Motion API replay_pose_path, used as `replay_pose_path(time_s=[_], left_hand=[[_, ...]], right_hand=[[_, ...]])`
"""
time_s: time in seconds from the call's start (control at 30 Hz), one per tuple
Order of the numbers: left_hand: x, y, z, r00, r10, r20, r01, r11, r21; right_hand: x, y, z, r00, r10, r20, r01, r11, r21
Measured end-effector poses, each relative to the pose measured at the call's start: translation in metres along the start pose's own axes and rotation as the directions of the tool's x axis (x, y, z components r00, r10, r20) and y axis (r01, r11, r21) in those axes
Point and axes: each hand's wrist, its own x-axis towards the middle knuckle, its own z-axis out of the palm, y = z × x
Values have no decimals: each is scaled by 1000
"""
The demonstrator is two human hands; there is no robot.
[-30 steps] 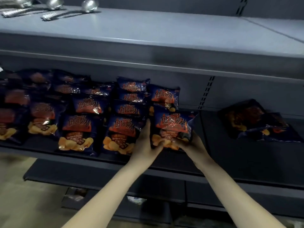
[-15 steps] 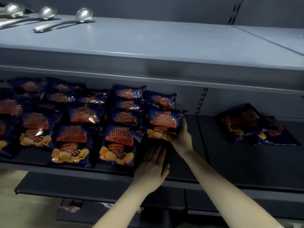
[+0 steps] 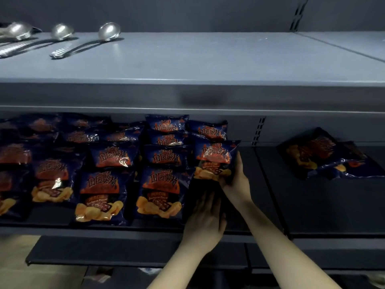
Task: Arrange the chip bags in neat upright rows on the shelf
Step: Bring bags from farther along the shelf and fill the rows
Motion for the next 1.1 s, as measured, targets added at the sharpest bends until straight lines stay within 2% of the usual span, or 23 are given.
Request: replay_pose_path(time_s=[0.1,0.2,0.3,0.53,0.73,0.9,1.1], left_hand=[[2,-1,-1,1000,3,15,-3,1000,6],[3,-3,0,1000,-1,28,0,1000,16],[1,-1,-3,1000,0,-8,1,999,46],[-2,-1,-8,1000,5,19,-6,999,44],[-4,-3,-6,999,14,-39,-13,1000,19],[-5,-6,-7,1000,1,-1,-1,1000,16],[22,19,-7,992,122,-42,-122,992,-3]], right_hand=[[-2,-5,-1,991,-128,-29,128,992,-22],[-5,-8,0,979,-202,4,202,975,-91],[-5,-8,0,981,-193,11,193,974,-120],[-6,-10,3,985,-171,29,173,973,-150],[-9,-9,2,990,-127,-61,128,991,28],[-11,-6,-7,996,-18,-84,34,980,195],[-18,26,-75,971,-146,-188,153,988,25]])
